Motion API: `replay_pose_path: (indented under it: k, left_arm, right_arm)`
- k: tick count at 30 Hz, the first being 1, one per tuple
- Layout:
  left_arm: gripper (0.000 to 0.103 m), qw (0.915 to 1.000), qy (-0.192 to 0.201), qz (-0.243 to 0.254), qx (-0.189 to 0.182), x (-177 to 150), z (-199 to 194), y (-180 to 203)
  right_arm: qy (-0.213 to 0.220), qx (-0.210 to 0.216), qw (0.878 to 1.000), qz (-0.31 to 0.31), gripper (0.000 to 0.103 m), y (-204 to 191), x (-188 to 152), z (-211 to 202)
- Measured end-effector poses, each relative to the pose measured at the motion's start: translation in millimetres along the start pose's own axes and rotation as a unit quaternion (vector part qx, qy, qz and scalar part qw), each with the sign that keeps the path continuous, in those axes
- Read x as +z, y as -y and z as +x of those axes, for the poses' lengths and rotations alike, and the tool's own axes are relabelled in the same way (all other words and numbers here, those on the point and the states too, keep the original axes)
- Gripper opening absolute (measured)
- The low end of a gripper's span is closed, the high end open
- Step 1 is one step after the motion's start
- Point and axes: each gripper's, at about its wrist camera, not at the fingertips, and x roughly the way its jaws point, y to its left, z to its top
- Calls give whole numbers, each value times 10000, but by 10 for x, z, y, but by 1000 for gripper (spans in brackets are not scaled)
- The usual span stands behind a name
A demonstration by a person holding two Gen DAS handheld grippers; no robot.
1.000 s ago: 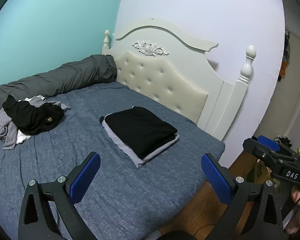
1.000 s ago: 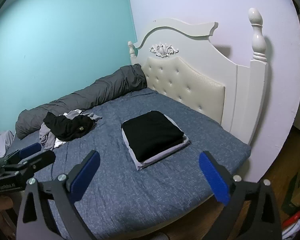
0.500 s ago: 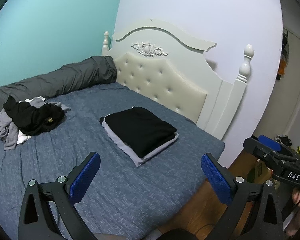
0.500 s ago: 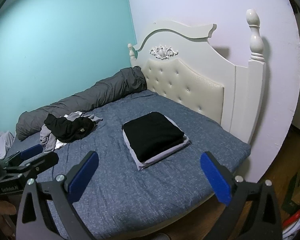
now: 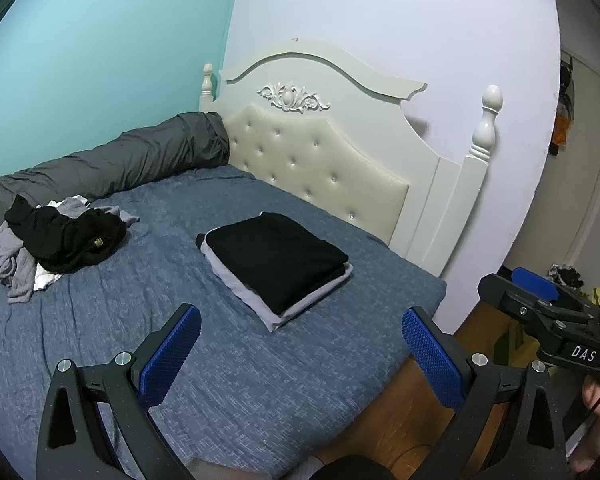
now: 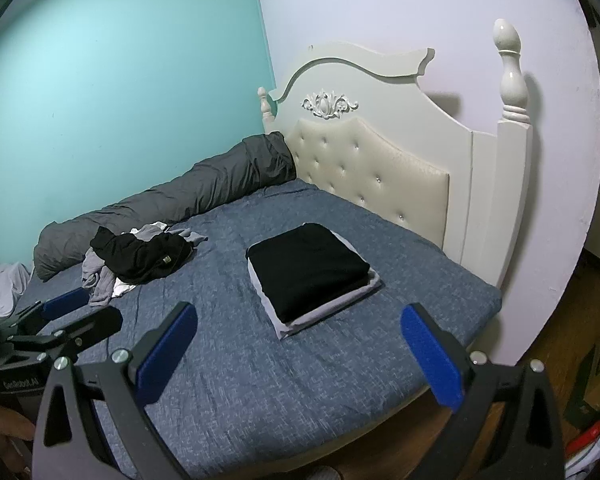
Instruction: Fold clothes
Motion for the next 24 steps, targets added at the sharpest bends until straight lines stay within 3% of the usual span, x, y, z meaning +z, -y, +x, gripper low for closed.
replay_pose_path:
  k: [24]
  left_arm:
    - [102, 10000, 2, 55, 79, -29, 6, 6]
  right_arm:
    - [-92, -38, 9999, 40, 102, 46, -33, 41]
